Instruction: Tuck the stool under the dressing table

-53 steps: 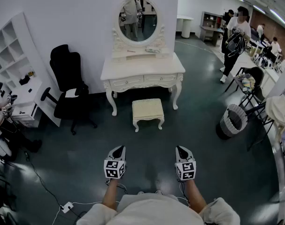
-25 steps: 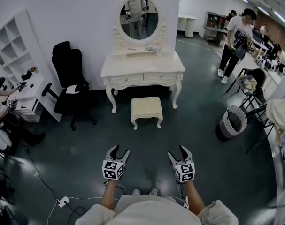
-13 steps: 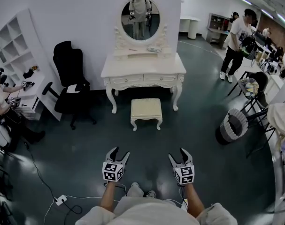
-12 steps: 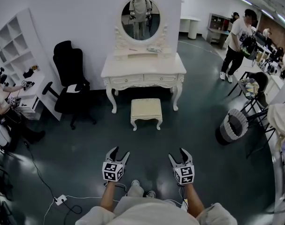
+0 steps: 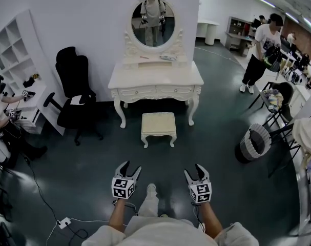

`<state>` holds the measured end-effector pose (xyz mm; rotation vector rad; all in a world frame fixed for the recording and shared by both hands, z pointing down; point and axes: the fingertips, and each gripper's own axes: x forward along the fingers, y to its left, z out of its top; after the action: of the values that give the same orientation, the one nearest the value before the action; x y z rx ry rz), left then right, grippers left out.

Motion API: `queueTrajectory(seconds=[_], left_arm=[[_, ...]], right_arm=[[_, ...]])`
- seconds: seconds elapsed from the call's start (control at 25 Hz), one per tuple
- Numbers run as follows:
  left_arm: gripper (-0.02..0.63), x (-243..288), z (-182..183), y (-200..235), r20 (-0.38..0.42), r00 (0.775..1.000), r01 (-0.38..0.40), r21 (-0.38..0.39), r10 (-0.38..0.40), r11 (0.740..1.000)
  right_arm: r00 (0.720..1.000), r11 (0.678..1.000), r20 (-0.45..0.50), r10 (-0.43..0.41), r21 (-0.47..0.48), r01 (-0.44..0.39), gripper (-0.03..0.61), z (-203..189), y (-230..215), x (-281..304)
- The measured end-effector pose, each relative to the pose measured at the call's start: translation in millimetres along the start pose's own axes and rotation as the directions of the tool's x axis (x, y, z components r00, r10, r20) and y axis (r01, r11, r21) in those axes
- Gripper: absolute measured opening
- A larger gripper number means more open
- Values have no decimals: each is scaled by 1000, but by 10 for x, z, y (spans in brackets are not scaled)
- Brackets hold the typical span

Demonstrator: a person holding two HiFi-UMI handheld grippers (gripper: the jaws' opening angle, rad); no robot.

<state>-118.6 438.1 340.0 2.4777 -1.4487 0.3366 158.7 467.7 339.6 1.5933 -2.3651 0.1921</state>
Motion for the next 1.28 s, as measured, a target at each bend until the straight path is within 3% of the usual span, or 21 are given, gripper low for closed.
queueTrajectory(seconds=[1.28], left_arm=[[245,2030,902,1638,11,998,67,-15,-67,998]], right_arm=[[999,999,-11,-48,-20,48,225,924,-509,2453]])
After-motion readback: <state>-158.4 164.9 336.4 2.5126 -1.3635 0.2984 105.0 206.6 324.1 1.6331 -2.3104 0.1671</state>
